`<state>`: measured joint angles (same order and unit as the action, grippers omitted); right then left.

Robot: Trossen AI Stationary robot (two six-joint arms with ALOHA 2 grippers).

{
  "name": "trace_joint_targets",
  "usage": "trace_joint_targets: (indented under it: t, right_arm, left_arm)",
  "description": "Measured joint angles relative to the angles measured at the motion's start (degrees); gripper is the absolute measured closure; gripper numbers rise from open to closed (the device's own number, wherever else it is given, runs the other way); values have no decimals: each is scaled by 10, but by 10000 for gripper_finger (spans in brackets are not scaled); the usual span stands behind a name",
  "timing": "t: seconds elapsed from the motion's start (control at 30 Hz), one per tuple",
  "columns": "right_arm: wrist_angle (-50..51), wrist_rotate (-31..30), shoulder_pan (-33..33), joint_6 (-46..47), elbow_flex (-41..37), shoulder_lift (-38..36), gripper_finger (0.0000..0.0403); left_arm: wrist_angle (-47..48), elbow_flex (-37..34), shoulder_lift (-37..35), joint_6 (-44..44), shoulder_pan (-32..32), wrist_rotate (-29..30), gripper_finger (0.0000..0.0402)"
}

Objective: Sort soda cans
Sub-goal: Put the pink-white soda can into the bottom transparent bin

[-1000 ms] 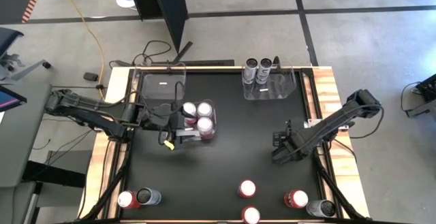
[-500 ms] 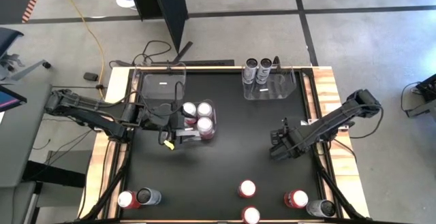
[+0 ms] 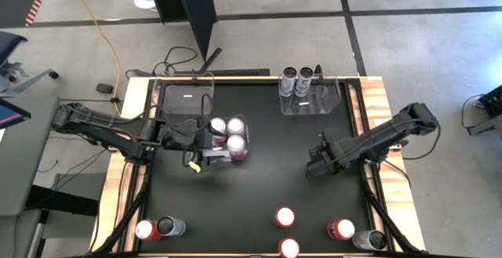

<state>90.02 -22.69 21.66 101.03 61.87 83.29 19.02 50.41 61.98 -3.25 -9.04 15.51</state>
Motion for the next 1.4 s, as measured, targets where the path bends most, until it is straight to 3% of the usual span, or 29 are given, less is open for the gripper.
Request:
trace_joint_targets:
  t: [0.33, 0.53, 0.63, 0.8, 1.0, 1.13, 1.27, 1.4]
  right_arm:
    - [1, 26, 5, -19, -13, 0, 75]
    - [0, 15, 28, -130, -13, -8, 75]
    - [0, -12, 38, -191, -13, -24, 75]
    - [-20, -111, 68, -255, -3, -79, 75]
    - [-101, -267, 133, -395, 15, -197, 75]
    - [-65, -340, 211, -423, 6, -303, 75]
    - [2, -347, 308, -364, -38, -438, 75]
    - [-1, -292, 355, -394, -79, -576, 75]
  left_arm:
    - [5, 0, 0, 2, 0, 0, 70]
    - [5, 0, 0, 2, 0, 0, 70]
    - [5, 0, 0, 3, 0, 0, 70]
    - [5, 0, 0, 8, 0, 0, 70]
    - [-15, 0, 0, 9, 0, 0, 70]
    - [-36, 0, 0, 12, 0, 0, 70]
    - [-47, 0, 0, 37, 0, 9, 70]
    - [-74, 0, 0, 44, 0, 18, 70]
